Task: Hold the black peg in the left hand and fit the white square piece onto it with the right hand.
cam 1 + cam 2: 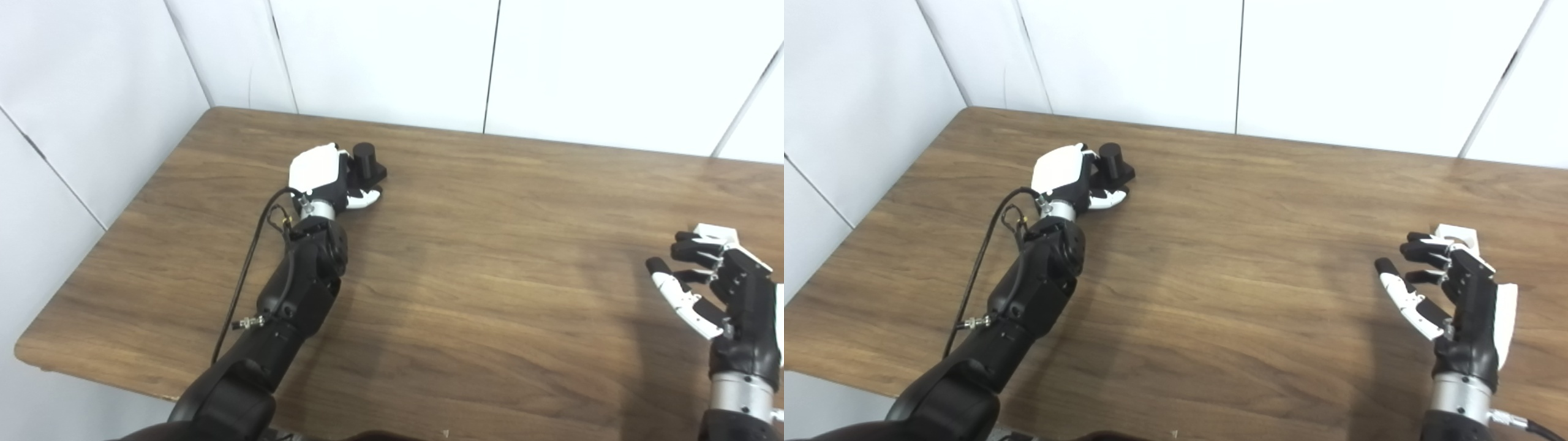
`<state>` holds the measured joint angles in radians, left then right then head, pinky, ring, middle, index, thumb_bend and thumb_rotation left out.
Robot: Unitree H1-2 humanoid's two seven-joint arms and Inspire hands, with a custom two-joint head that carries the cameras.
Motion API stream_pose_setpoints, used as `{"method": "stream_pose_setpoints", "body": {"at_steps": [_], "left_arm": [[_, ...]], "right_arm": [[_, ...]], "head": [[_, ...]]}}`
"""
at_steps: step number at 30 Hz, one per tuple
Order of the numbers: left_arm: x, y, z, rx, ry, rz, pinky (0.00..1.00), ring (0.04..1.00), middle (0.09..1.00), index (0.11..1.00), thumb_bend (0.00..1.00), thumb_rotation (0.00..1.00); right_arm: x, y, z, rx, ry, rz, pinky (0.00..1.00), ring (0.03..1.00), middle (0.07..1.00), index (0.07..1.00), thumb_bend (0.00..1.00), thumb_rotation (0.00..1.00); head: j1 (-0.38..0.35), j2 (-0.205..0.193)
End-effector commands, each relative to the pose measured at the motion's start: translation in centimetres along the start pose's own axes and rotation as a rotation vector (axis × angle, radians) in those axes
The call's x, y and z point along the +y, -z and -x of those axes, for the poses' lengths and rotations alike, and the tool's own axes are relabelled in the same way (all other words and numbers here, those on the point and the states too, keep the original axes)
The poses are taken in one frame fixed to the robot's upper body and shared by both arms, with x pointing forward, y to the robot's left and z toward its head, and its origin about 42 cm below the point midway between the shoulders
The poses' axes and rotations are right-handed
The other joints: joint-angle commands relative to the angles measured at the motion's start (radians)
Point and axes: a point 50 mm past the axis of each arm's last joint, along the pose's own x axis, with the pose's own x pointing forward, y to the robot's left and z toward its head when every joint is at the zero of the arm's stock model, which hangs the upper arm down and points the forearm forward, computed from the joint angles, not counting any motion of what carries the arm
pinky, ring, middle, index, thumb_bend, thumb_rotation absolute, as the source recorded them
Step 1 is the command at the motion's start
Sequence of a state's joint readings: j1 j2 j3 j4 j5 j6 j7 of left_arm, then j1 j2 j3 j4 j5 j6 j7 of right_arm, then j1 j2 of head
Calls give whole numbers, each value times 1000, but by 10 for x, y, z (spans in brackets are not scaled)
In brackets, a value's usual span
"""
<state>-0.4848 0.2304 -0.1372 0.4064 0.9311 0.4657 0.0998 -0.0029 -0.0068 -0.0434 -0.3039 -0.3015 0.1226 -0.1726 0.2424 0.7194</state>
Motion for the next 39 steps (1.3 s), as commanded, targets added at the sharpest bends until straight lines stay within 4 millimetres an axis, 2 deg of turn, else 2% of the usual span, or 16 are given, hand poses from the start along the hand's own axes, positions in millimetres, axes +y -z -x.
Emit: {"method": "stream_pose_setpoints", "body": {"at_steps": [1,5,6,7,9,15,23,29,33,39], "left_arm": [[16,-7,-12,-15,-75,0,899,915,900,632,778,358],[14,-7,-15,-15,-89,3,896,896,878,579,736,291],[13,-7,-15,-14,-93,6,898,893,872,536,627,190],[13,-7,-16,-14,-96,10,900,890,865,513,572,137],[12,-7,-16,-15,-101,18,912,887,853,491,527,90],[11,-6,-17,-19,-104,27,914,875,834,484,516,76],[12,-3,-17,-32,-98,35,915,862,823,482,517,75],[13,-3,-9,-124,24,155,972,890,845,482,523,73],[13,-2,-2,-209,85,195,877,880,844,483,523,79],[17,-9,12,-343,185,224,871,925,886,490,520,85]], "right_arm": [[-1,-15,-4,-73,18,-15,480,620,669,494,500,125],[-3,-17,-4,-75,19,-4,487,634,675,494,500,126],[-4,-17,-4,-77,20,0,485,633,673,494,500,127],[-4,-17,-5,-80,23,4,483,632,671,494,501,127],[-5,-17,-6,-79,27,-2,464,609,666,494,500,126],[-5,-17,-8,-89,23,-9,450,594,662,494,500,126],[-5,-17,-9,-81,24,-5,479,625,674,494,500,128],[-4,-19,-9,-92,16,-4,473,617,674,494,500,128],[-4,-20,-8,-86,13,1,476,622,675,494,499,127],[-4,-21,-8,-80,16,7,489,637,675,494,500,128]], "head": [[-4,3],[-3,5],[-4,6],[-3,6],[-2,6],[0,4],[-6,4],[-15,6],[-15,6],[-15,6]]}}
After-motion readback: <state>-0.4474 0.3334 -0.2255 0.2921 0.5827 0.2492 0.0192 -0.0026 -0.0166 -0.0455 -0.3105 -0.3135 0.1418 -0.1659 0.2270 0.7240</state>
